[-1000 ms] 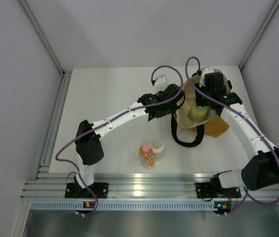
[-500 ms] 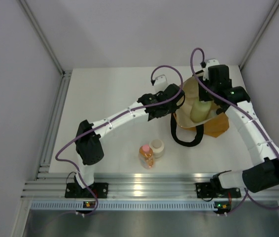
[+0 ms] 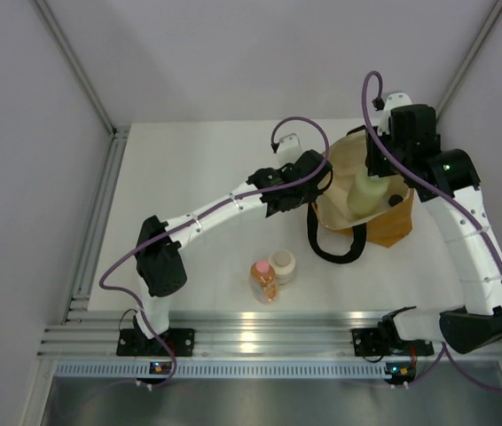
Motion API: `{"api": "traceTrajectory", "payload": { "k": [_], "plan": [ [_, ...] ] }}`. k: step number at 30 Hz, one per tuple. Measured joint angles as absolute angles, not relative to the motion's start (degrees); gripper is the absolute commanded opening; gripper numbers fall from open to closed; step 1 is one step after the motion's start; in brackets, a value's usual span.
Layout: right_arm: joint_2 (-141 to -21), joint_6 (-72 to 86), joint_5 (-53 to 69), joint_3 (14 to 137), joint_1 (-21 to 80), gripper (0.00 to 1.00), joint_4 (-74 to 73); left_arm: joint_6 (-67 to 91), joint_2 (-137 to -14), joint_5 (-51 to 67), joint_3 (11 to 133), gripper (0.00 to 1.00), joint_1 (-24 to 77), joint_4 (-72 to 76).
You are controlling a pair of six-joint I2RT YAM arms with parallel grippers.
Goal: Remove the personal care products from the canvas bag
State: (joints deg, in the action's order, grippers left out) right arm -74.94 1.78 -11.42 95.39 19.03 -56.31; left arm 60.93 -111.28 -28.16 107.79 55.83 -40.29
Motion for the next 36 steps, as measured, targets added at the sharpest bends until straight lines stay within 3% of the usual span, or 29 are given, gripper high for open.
{"api": "traceTrajectory", "payload": {
  "k": [19,36],
  "plan": [
    [-73.76,2.13,-11.55,111.0,21.78,0.0,-68.03,60.95,-111.28,-28.62,107.92,0.0,55.83,-40.29],
    [-70.91,0.69,-4.86,115.98,23.18,0.0,-73.43,60.97,-111.28,-29.47,108.55,0.0,55.83,-40.38]
  ]
}}
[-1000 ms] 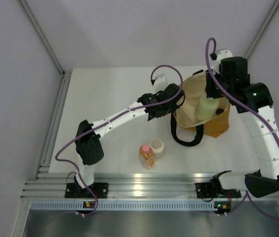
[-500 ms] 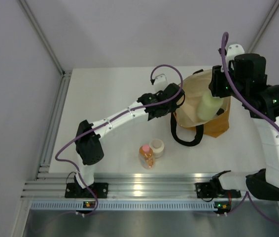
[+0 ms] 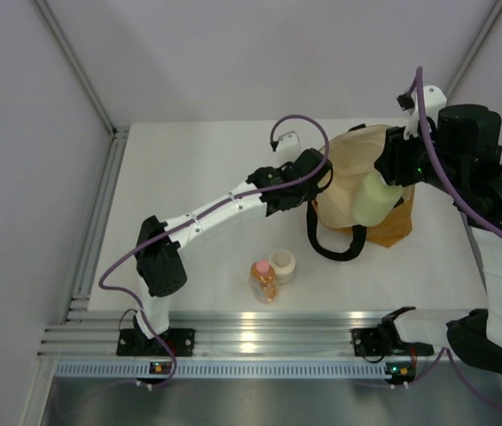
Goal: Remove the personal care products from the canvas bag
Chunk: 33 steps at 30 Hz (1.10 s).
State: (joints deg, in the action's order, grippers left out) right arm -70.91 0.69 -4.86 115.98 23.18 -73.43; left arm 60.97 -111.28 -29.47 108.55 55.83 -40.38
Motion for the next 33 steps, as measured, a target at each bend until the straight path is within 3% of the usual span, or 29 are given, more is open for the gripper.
{"api": "traceTrajectory", "payload": {
  "k": [13,33],
  "plan": [
    [-67.59,-4.43,3.88,114.65,29.71,0.0,-73.69,60.95,-112.12,-29.69,110.04,0.0,55.83,-40.66],
    [-54.65,-5.56,1.98,82.06,41.39,0.0,-59.86,60.93,-112.14,-29.89,110.06,0.0,55.75,-40.71]
  ]
}}
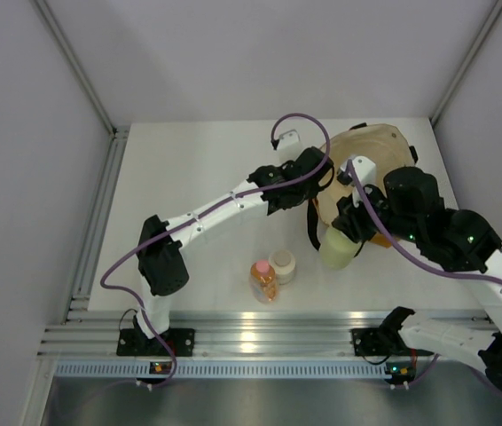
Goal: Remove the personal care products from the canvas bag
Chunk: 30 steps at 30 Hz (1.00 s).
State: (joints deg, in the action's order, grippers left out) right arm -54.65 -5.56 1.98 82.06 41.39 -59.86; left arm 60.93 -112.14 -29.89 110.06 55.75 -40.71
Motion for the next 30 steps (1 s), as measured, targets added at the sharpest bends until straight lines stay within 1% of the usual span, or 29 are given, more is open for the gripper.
{"api": "traceTrajectory", "payload": {
  "k": [12,30],
  "plan": [
    [-54.78,-5.37,-3.49,71.57,50.26,0.0,-48.93,60.23,-112.14,-29.67,110.5,0.0,54.63,-40.71],
    [-54.48,-2.87,-7.16,53.65,53.91,0.0,-36.34,56.82,-112.14,-27.88,110.78,0.0,52.9,-40.69]
  ]
}}
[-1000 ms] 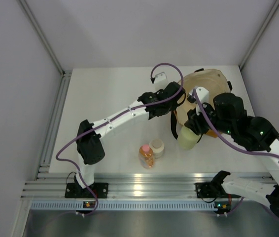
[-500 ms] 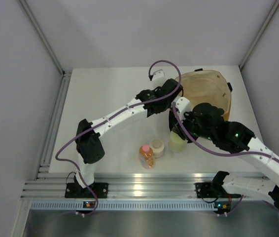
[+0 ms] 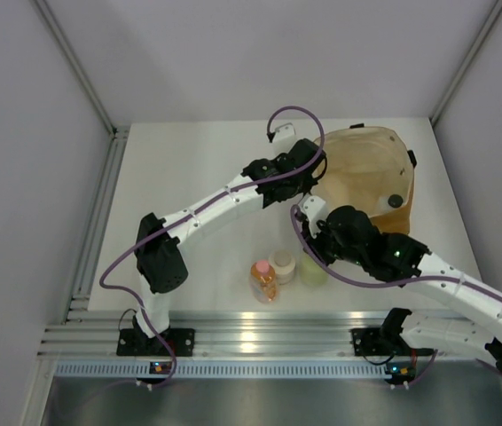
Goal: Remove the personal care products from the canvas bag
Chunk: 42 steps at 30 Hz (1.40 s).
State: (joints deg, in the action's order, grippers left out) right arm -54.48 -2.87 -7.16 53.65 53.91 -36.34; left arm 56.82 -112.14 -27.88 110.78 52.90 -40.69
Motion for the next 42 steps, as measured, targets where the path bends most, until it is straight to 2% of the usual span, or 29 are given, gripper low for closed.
{"api": "traceTrajectory", "payload": {
  "k": [11,13,15,18,21,27,34,38,42],
  "plan": [
    [-54.22,-0.1,-8.16,44.21,54.41,0.0,-27.9,55.29,-112.42,-27.49,112.01,0.0,52.88,-40.69],
    [-54.06,0.45,-8.38,43.81,54.65,0.21,-27.14,55.05,-112.44,-27.44,112.09,0.0,52.88,-40.69],
    [-54.04,1.02,-8.51,43.66,54.89,0.35,-26.76,54.76,-112.46,-27.44,112.09,0.0,52.88,-40.69],
    [-53.98,1.93,-8.51,43.59,55.0,0.49,-25.61,54.3,-112.51,-27.42,112.09,0.0,52.88,-40.69],
    [-53.32,2.57,-8.56,44.05,55.02,0.55,-23.68,54.06,-112.64,-27.29,112.12,0.0,52.88,-40.69],
    [-52.6,2.63,-9.15,48.23,55.02,0.53,-24.16,53.98,-112.84,-26.65,112.38,0.0,52.86,-40.73],
    [-47.66,3.11,-11.77,58.33,53.43,0.55,-28.91,53.93,-113.01,-25.82,112.88,0.0,52.66,-40.69],
    [-47.68,6.55,-12.25,68.16,43.27,0.55,-34.68,54.11,-113.01,-24.91,113.06,0.0,52.64,-40.69],
    [-53.08,12.16,-12.95,77.54,30.76,0.54,-41.32,54.46,-113.01,-24.86,113.06,0.0,52.64,-40.71]
  ]
}}
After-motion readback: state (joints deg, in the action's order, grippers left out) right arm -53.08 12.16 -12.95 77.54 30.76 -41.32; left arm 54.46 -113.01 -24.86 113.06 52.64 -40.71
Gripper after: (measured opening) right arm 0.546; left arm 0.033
